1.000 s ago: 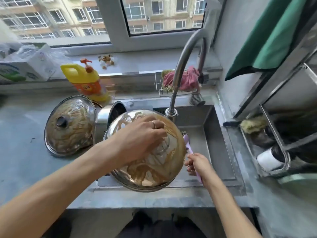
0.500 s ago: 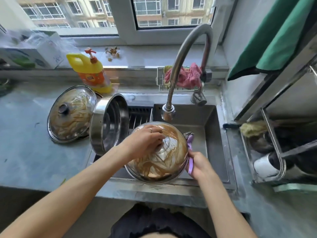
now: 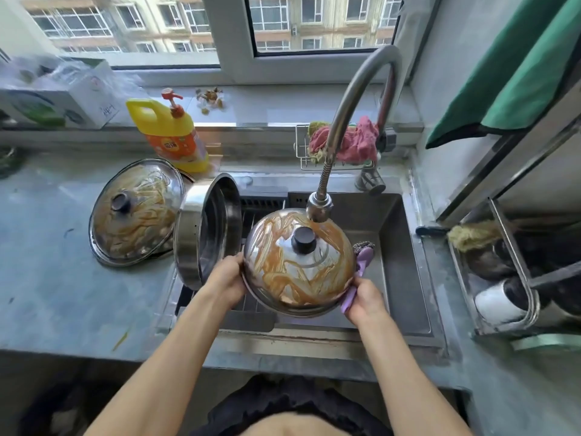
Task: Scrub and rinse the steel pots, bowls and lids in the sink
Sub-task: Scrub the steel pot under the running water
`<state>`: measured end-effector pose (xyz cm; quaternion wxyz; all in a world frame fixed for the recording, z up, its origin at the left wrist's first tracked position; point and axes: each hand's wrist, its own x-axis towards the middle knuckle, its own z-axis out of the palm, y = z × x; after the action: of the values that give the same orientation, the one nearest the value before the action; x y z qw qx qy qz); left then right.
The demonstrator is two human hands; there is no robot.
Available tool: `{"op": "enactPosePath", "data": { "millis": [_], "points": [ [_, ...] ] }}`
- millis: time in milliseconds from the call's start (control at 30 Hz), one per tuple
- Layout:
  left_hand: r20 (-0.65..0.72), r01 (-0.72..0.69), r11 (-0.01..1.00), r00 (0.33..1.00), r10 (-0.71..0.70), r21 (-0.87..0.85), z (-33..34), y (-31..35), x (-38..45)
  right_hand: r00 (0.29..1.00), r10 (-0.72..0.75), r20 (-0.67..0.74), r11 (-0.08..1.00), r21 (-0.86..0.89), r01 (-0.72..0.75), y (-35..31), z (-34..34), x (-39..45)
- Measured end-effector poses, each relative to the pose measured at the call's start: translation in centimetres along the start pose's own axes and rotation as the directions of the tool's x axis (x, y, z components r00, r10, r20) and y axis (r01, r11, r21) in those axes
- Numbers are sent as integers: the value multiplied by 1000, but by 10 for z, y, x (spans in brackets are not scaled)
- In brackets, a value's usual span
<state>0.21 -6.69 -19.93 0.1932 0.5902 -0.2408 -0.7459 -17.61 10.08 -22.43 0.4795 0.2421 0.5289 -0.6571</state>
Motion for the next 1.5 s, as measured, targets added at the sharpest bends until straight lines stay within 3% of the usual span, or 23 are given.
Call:
{"op": "enactPosePath", "data": {
  "millis": [200,333,500,567,667,733,1033,1267,1500],
  "points": [
    [-40,88,992,996,-84,89,-19,-13,23,997,-80,-18,977,-199,75,-1,-9,7],
    [24,86,981,996,-91,176,-11,-20,11,983,-177,-56,890,-435,135,-11,-32,8],
    [117,99,989,987,-111,106,22,-32,5,939,-338,-67,697,-688,202,-28,-60,-9],
    [132,139,982,979,-156,128,36,-38,6,885,-459,-79,579,-782,230,-39,-64,-28],
    [165,180,973,965,-203,142,57,-55,12,764,-643,-52,311,-930,198,-61,-84,-52],
    [161,195,969,962,-219,154,66,-66,17,729,-684,-28,253,-947,200,-75,-92,-63],
    [271,142,929,932,-243,342,136,-123,-12,759,-651,14,302,-912,276,-100,-130,-86],
    [225,39,816,953,-204,577,140,-126,-8,758,-650,57,295,-900,321,-104,-136,-83],
    [198,3,764,965,-170,646,135,-105,-4,763,-627,159,234,-896,379,-103,-123,-85]
  ]
}}
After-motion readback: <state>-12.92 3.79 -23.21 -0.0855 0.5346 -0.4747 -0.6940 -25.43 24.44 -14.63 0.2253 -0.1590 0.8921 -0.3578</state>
